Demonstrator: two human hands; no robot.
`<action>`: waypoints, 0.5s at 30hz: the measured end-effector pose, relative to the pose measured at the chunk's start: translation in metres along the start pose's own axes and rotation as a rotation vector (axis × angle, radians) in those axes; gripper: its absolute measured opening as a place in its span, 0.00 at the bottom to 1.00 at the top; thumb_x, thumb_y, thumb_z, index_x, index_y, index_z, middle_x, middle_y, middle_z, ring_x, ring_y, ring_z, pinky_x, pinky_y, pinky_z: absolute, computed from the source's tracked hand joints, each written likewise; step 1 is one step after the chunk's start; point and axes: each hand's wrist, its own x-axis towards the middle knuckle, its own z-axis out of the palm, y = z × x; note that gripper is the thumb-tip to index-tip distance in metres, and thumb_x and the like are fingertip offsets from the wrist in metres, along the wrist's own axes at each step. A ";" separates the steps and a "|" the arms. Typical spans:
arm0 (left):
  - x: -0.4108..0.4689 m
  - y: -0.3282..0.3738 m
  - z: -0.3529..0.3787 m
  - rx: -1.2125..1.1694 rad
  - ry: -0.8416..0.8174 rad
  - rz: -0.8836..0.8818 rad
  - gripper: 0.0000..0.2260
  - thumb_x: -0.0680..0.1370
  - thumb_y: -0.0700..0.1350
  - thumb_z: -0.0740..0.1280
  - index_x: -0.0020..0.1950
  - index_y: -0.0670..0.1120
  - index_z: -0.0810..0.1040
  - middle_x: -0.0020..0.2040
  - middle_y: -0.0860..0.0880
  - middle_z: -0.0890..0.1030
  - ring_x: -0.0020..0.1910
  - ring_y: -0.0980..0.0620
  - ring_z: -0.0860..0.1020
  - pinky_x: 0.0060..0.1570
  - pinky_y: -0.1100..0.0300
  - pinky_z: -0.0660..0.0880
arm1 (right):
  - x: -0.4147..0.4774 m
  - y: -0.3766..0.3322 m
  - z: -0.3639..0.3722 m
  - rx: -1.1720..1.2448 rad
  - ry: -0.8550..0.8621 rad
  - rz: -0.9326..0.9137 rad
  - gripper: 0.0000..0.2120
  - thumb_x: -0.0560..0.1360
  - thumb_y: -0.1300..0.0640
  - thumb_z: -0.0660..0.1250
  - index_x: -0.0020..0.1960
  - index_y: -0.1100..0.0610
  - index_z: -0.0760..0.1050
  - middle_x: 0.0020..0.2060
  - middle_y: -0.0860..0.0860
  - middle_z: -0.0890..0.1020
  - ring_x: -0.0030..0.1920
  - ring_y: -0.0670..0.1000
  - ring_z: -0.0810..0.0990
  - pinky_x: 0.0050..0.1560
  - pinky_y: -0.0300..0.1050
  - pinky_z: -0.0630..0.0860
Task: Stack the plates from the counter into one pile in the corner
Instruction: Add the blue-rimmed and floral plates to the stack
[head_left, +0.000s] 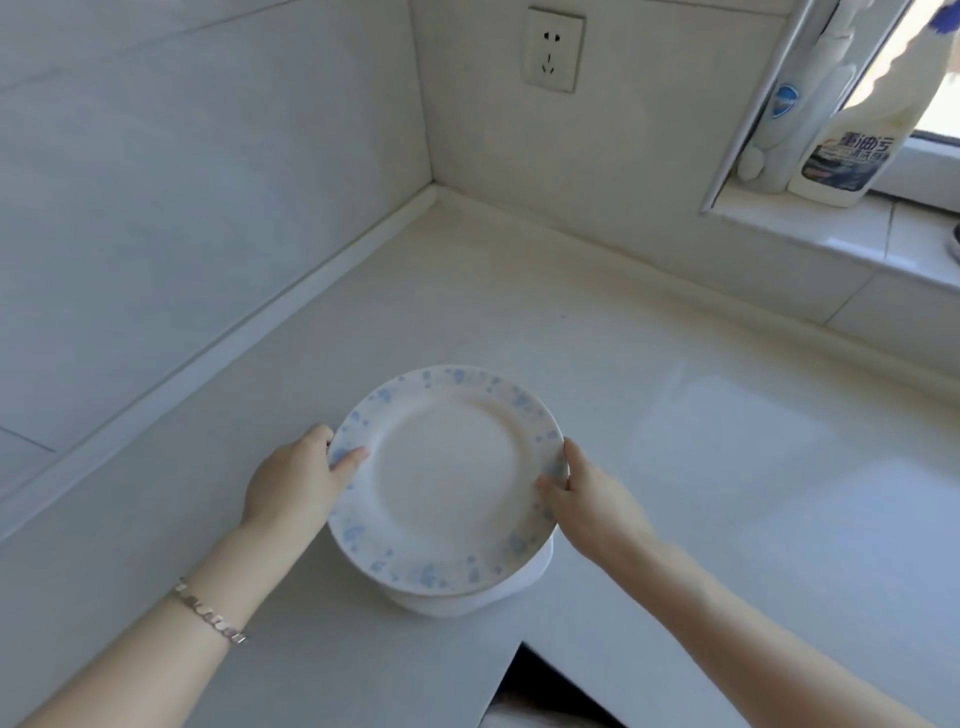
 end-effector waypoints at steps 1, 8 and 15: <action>0.001 -0.002 0.001 0.008 0.019 0.009 0.18 0.76 0.56 0.63 0.45 0.40 0.73 0.39 0.40 0.81 0.41 0.39 0.79 0.35 0.55 0.67 | 0.001 -0.001 0.001 -0.041 0.016 -0.004 0.11 0.76 0.53 0.54 0.57 0.53 0.64 0.43 0.54 0.80 0.44 0.58 0.77 0.40 0.47 0.70; 0.000 0.001 -0.001 0.274 0.025 0.065 0.16 0.79 0.57 0.56 0.47 0.43 0.70 0.46 0.39 0.82 0.47 0.39 0.80 0.36 0.57 0.65 | -0.002 -0.005 0.004 -0.233 0.087 0.006 0.15 0.76 0.48 0.55 0.61 0.51 0.65 0.45 0.52 0.82 0.48 0.58 0.79 0.39 0.45 0.72; 0.023 -0.003 0.028 -0.926 -0.220 -0.221 0.17 0.82 0.51 0.53 0.68 0.48 0.70 0.64 0.49 0.75 0.62 0.50 0.74 0.63 0.55 0.68 | 0.017 -0.003 0.034 0.718 0.091 0.087 0.29 0.77 0.44 0.57 0.75 0.45 0.53 0.71 0.47 0.65 0.69 0.50 0.67 0.67 0.50 0.69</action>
